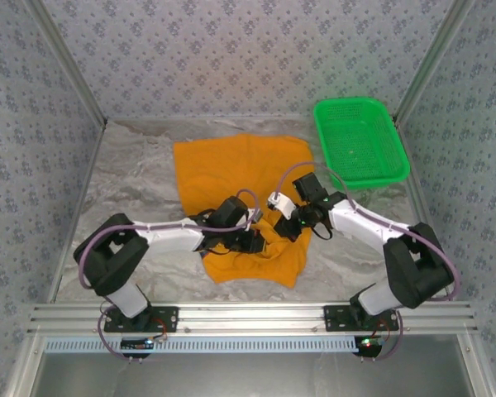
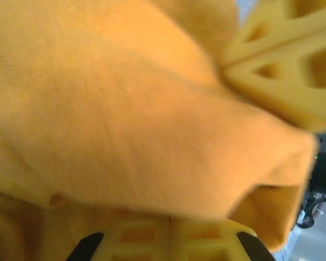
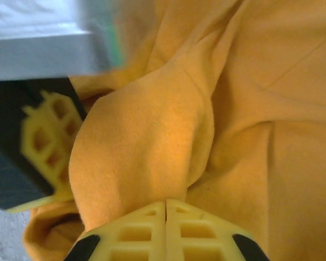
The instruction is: Fold the inside-out t-shirt
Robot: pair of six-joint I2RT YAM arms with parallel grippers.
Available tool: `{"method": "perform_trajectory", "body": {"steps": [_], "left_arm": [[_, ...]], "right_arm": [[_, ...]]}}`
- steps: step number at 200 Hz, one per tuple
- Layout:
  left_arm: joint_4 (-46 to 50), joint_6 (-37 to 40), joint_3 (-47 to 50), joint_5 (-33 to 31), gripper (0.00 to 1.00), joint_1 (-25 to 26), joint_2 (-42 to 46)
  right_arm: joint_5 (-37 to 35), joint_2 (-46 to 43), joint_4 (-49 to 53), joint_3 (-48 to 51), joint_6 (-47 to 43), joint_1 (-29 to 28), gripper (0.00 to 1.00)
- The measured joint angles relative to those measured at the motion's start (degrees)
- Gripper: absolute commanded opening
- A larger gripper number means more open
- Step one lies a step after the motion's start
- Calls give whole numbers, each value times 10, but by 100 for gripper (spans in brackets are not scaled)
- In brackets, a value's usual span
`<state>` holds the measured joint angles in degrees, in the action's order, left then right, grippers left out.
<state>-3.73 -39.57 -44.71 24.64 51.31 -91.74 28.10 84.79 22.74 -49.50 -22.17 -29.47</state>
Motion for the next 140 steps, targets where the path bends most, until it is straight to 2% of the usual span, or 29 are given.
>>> {"method": "perform_trajectory", "body": {"steps": [26, 31, 37, 41, 49, 67, 89, 117, 140], "left_arm": [[-27, 24, 24, -33, 5, 20, 38], [-33, 32, 31, -40, 5, 27, 47], [-39, 41, 40, -48, 5, 35, 57], [-42, 47, 45, -52, 5, 40, 65], [-51, 58, 55, -60, 6, 48, 76], [-69, 84, 73, -68, 5, 61, 88], [-96, 135, 102, -88, 0, 78, 95], [-120, 219, 138, -127, 0, 122, 132], [-137, 277, 153, -149, 0, 139, 161]], "right_arm": [[-22, 9, -11, -5, 29, 10, 0], [-28, 9, -16, -5, 35, 15, 8], [-35, 9, -22, -5, 41, 20, 25], [-38, 8, -24, -5, 46, 23, 32], [-42, 5, -27, -5, 47, 29, 38], [-38, -11, -27, -5, 40, 35, 42], [4, -25, 9, -23, 15, 35, 43], [72, -11, 69, -55, -15, 26, 46], [97, 20, 111, -64, -33, -2, 46]]}}
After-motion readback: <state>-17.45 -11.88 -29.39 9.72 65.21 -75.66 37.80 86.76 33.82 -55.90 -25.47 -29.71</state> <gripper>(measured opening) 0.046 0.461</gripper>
